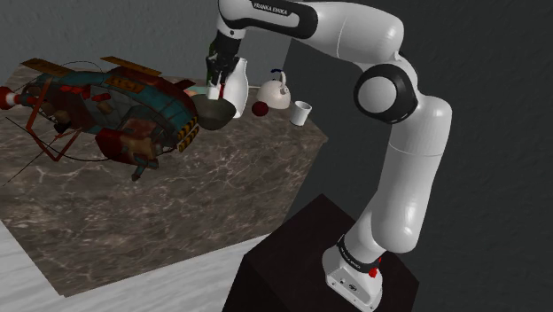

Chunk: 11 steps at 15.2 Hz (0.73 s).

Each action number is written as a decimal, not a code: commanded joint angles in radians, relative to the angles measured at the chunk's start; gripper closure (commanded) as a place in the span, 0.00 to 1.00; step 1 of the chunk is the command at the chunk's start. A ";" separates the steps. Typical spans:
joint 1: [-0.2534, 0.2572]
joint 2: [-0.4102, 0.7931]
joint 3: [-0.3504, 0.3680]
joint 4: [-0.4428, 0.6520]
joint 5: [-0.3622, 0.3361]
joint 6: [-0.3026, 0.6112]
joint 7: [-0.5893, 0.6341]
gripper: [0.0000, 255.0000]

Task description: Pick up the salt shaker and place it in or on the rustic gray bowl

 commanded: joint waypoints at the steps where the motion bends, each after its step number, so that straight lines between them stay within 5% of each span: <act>1: 0.001 -0.001 0.000 -0.028 0.000 0.028 0.000 1.00; 11: 0.002 -0.004 0.000 -0.074 0.000 0.070 -0.001 1.00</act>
